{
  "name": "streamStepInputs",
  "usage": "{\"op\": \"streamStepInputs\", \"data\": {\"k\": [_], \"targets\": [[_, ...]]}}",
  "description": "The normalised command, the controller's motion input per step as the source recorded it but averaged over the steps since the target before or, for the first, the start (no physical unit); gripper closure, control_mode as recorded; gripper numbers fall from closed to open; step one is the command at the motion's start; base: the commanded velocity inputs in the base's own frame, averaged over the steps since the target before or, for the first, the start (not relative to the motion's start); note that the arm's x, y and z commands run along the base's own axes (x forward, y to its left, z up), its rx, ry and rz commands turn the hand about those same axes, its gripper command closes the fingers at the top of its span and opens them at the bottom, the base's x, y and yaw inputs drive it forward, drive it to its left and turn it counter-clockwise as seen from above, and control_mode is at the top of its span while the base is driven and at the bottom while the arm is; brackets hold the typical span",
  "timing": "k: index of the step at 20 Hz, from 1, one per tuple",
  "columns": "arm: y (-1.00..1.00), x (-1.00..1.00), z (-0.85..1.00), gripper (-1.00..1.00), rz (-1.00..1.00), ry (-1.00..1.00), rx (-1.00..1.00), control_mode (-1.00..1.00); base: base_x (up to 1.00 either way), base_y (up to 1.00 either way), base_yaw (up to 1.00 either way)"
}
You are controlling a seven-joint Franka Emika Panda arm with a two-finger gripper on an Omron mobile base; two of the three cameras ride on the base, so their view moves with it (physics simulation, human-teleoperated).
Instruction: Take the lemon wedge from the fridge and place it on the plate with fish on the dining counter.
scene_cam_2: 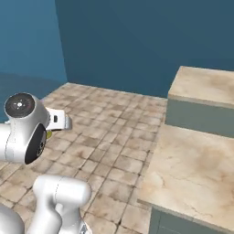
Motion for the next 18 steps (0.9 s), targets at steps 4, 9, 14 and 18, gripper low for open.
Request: {"op": "streamStepInputs", "data": {"k": [4, 9, 14, 18], "targets": [[0.00, 0.00, 0.00, 1.00, 0.00, 0.00, 0.00, 1.00, 0.95, 0.67, -0.54], [0.00, 0.00, 0.00, 1.00, 0.00, 0.00, 0.00, 1.00, 0.49, 1.00, -0.29], [0.00, 0.00, 0.00, 1.00, 0.00, 0.00, 0.00, 1.00, 1.00, 1.00, -0.26], [0.00, 0.00, 0.00, 1.00, 0.00, 0.00, 0.00, 1.00, 1.00, 0.67, -0.13]]}}
